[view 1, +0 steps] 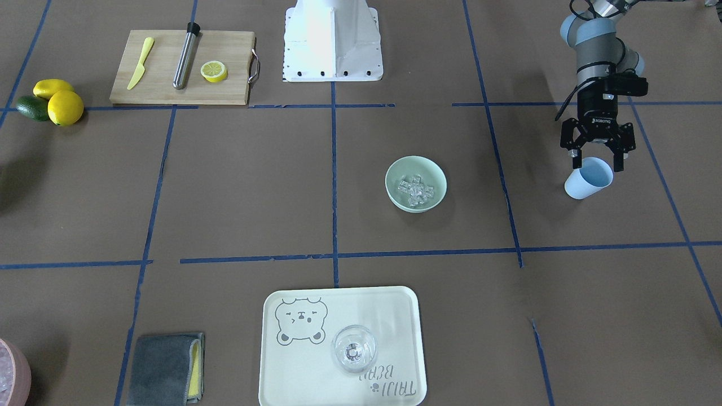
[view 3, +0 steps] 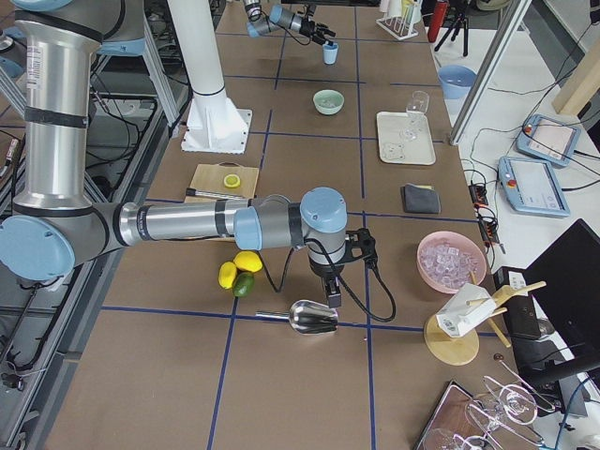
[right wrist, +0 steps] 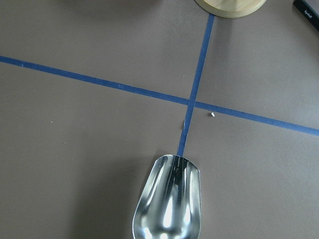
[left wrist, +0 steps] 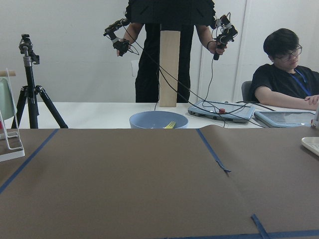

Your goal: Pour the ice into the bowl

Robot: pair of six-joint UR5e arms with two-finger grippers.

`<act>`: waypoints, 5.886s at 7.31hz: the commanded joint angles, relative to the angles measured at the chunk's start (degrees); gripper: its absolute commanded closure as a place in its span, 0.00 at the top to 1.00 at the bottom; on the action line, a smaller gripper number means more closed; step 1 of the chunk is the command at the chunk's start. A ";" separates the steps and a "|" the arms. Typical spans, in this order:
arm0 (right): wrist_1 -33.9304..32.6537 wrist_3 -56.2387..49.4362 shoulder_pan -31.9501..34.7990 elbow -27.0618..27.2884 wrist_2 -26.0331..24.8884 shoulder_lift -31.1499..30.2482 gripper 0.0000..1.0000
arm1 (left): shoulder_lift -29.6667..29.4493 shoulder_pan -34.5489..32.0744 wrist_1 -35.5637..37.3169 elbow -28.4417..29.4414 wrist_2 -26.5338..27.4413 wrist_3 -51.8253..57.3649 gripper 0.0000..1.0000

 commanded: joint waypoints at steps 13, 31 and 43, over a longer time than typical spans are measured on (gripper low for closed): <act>8.03 5.53 -6.83 4.07 8.35 3.79 1.00 | -10.49 -71.64 88.42 -0.05 -95.62 60.85 1.00; 10.06 78.68 -64.86 -37.76 -32.70 69.29 0.33 | -9.25 -71.47 88.50 -7.47 -95.94 61.38 1.00; 9.79 58.59 -40.30 -1.07 -8.66 34.11 0.00 | -9.16 -71.38 88.41 -7.56 -96.03 61.56 1.00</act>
